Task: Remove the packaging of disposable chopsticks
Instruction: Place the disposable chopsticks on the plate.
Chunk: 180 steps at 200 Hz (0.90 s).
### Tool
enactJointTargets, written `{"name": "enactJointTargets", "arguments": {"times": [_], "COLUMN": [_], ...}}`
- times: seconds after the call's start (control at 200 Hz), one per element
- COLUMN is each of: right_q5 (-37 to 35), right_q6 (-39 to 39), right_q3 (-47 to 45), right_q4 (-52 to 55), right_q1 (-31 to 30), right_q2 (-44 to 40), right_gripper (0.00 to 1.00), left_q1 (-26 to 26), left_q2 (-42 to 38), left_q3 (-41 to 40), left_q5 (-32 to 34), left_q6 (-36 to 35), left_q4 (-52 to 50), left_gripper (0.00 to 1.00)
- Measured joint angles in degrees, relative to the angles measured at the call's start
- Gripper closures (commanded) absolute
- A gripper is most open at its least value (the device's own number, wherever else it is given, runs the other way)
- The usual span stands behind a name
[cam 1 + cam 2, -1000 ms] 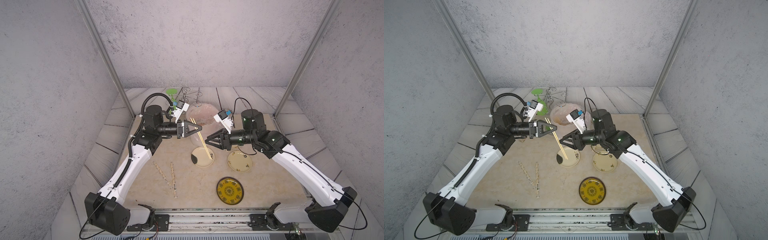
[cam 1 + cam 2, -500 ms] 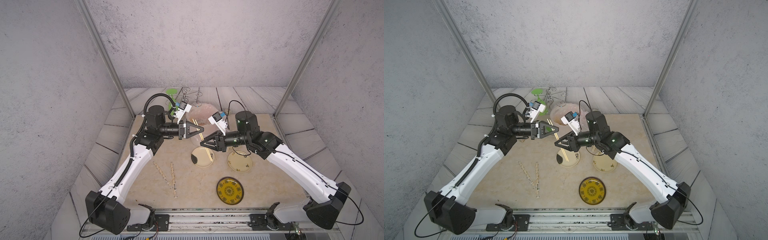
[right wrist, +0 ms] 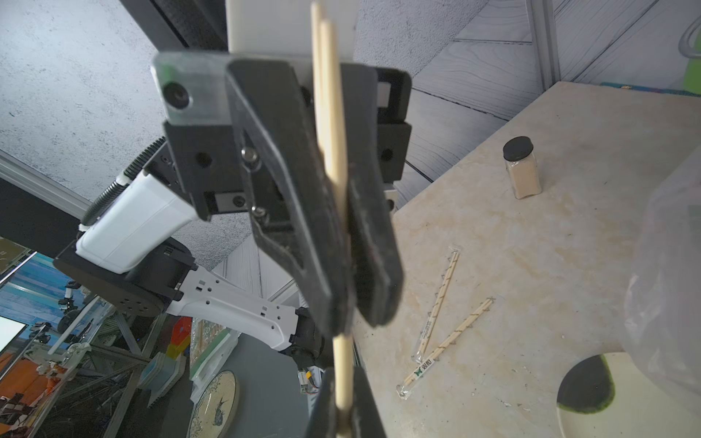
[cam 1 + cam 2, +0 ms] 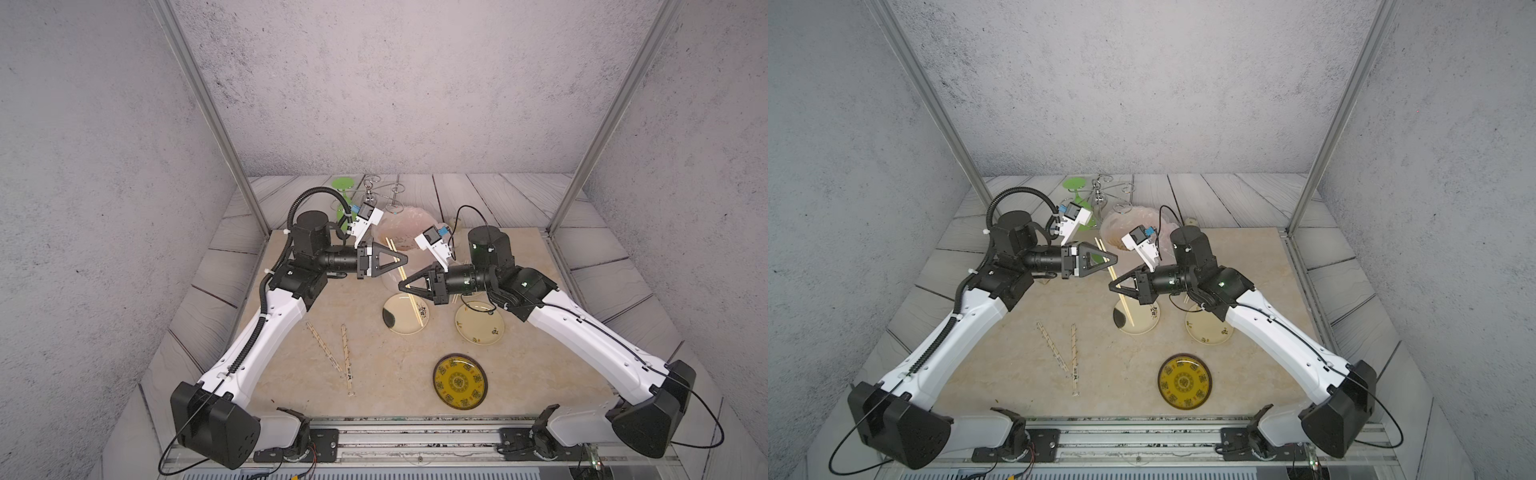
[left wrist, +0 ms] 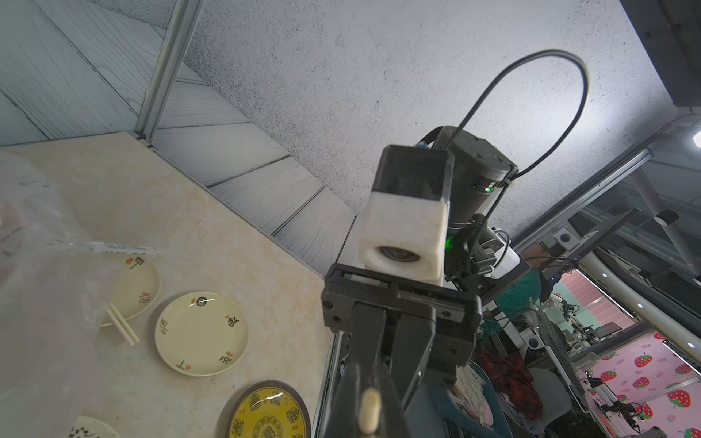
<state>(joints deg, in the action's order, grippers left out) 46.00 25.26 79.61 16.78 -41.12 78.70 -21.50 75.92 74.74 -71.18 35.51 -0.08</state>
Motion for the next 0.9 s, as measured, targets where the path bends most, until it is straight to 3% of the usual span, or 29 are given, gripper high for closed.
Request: {"name": "enactJointTargets", "arguments": {"times": [0.1, 0.185, 0.27, 0.641, 0.901], "right_q5": [0.0, 0.0, 0.1, 0.8, -1.5], "right_q6": [1.0, 2.4, 4.9, 14.9, 16.9], "right_q3": [-1.1, -2.8, -5.9, -16.1, -24.6], "right_q4": [-1.4, -3.6, -4.9, -8.9, -3.1], "right_q1": [0.0, 0.0, -0.1, -0.3, 3.9], "right_q2": [-0.2, -0.6, -1.8, -5.7, -15.8], "right_gripper": [1.0, 1.0, 1.0, 1.0, 1.0], "left_q1": [0.0, 0.0, -0.1, -0.1, 2.6], "left_q2": [0.0, 0.0, 0.1, 3.7, 1.2], "left_q3": [0.0, -0.1, -0.2, -0.8, -0.8], "left_q5": [0.4, 1.0, 2.8, 6.3, 10.1], "left_q6": [0.0, -0.2, 0.1, 5.8, 3.4], "left_q4": [-0.5, -1.2, -0.6, 5.1, 2.6], "left_gripper": [1.0, 0.82, 0.71, 0.54, 0.52]}}
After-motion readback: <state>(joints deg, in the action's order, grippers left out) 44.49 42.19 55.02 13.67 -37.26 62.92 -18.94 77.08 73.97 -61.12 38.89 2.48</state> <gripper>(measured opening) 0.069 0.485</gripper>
